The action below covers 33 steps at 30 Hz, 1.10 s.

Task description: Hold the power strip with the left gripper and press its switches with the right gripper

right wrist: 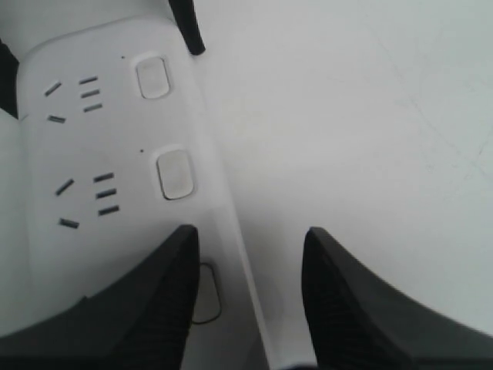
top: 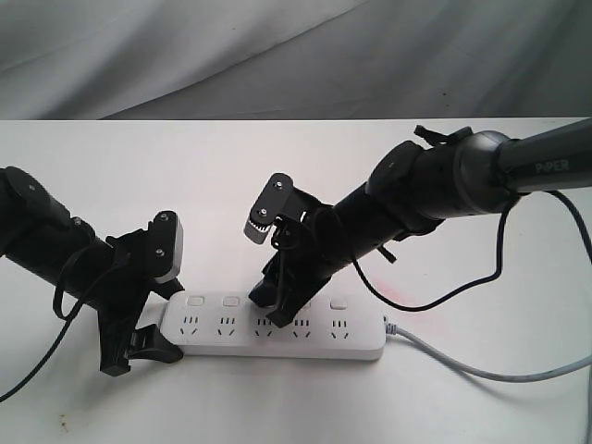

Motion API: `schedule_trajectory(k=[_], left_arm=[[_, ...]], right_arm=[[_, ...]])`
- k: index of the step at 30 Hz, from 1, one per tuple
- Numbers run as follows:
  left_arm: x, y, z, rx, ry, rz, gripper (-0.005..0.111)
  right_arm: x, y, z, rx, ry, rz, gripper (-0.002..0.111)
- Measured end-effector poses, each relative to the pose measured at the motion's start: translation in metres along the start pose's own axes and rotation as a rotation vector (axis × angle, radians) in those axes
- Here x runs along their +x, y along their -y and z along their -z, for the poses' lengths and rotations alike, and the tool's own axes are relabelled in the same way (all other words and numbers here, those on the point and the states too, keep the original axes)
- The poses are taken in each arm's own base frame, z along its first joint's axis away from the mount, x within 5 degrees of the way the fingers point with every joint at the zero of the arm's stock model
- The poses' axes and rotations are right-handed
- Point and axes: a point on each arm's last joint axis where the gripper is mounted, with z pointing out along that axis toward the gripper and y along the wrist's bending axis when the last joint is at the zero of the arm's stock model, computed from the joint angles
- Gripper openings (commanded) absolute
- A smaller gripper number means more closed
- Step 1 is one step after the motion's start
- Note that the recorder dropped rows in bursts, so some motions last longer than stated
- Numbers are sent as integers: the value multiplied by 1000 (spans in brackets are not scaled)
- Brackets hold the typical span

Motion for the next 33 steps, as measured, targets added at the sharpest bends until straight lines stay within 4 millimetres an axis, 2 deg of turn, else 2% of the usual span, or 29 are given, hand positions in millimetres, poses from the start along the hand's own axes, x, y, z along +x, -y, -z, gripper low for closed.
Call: schedule_trajectory(k=[8, 17, 26, 33], left_arm=[[0, 0, 0, 0, 0, 0, 60], [0, 0, 0, 0, 0, 0, 60], [0, 0, 0, 0, 0, 0, 60], [0, 0, 0, 0, 0, 0, 60]], right_arm=[[-4, -4, 14, 23, 25, 5, 41], [-20, -7, 39, 62, 80, 41, 41], [-7, 6, 48, 58, 46, 24, 41], [2, 8, 48, 46, 20, 11, 41]])
